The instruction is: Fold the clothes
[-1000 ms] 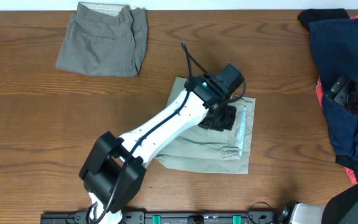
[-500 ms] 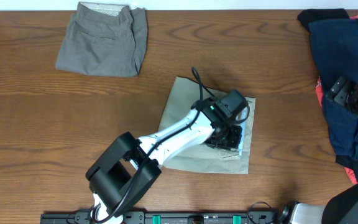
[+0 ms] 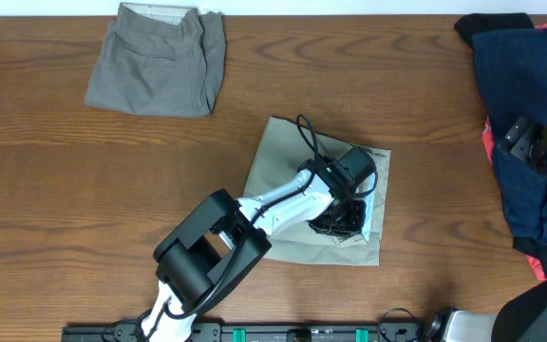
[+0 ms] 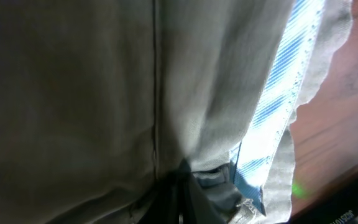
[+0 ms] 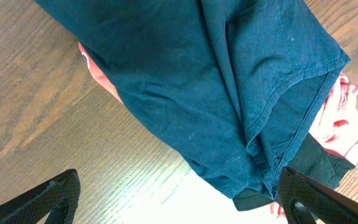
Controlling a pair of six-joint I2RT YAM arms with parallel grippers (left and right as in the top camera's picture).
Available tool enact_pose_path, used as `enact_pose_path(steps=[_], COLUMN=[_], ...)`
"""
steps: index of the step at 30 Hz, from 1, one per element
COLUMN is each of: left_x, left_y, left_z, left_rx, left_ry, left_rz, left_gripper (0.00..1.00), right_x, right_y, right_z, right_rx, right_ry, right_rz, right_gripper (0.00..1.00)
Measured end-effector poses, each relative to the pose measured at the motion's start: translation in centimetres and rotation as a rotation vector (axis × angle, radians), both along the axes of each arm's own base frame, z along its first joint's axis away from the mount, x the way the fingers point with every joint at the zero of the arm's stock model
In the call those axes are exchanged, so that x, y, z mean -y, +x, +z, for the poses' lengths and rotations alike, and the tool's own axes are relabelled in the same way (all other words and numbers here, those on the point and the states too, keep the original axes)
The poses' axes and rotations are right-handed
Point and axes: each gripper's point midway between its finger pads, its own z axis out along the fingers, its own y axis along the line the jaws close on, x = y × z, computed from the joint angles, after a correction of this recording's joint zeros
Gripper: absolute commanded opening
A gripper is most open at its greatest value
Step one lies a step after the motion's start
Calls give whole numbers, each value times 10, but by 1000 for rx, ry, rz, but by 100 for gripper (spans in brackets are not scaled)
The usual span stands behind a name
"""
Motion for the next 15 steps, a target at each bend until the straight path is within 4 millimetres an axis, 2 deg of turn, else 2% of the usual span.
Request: enact_pose_path(steps=[11, 15], left_x=[17, 22], left_y=[-10, -11], left_z=[11, 27], left_rx=[-57, -57], left_ry=[-97, -139], left_rz=[-18, -25], left_gripper=[6, 6], right_x=[0, 0], right_y=[0, 0], right_z=[0, 0], right_rx=[0, 0], right_ry=[0, 0], right_rz=[0, 0], right_gripper=[99, 99])
